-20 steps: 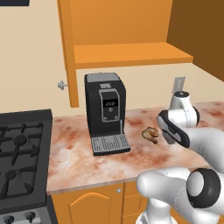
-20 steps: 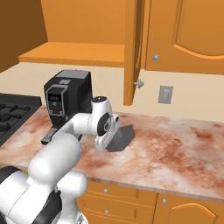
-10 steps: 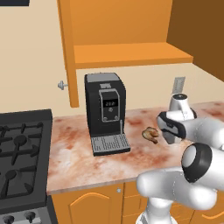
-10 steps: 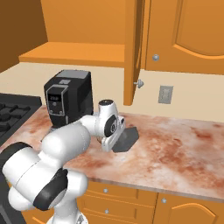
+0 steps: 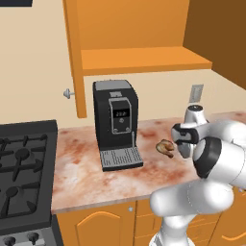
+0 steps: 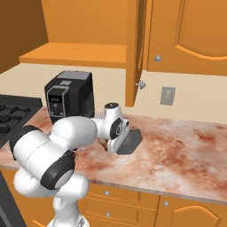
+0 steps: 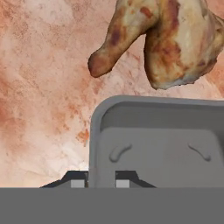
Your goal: Retrieve the tupperware from the cabinet, then place the raw meat into the tupperware to avoid contamination.
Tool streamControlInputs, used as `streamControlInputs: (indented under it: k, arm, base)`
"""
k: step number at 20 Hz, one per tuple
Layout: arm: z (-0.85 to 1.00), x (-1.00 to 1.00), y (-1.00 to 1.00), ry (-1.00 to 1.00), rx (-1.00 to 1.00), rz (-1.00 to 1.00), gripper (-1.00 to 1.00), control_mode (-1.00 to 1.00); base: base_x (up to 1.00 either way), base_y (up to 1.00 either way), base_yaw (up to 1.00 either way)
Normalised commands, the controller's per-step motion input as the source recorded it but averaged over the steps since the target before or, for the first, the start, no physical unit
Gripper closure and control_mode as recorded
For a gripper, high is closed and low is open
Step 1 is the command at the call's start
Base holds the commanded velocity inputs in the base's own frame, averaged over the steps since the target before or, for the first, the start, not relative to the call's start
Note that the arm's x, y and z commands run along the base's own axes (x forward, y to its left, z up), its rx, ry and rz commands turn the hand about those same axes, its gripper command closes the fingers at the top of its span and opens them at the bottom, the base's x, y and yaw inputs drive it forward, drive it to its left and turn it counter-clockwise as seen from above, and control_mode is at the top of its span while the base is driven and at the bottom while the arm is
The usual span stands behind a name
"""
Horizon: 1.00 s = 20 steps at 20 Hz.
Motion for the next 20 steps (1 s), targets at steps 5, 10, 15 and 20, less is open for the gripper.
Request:
streamControlInputs:
  k: [5,10,15,20]
  arm:
    - [-0.19,0.17,-0.18,0.03,0.0,0.0,1.0,-1.0]
    - [-0.17,0.1,-0.07,0.03,0.0,0.0,-1.0,-1.0]
    - [-0.06,0.0,0.0,0.01,0.0,0.0,-1.0,-1.0]
    - [-0.04,0.0,0.0,0.0,0.0,0.0,-1.0,-1.0]
  base:
    - [0.0,0.0,0.0]
    - [0.0,0.0,0.0]
    - [0.0,0.0,0.0]
    - [0.0,0.0,0.0]
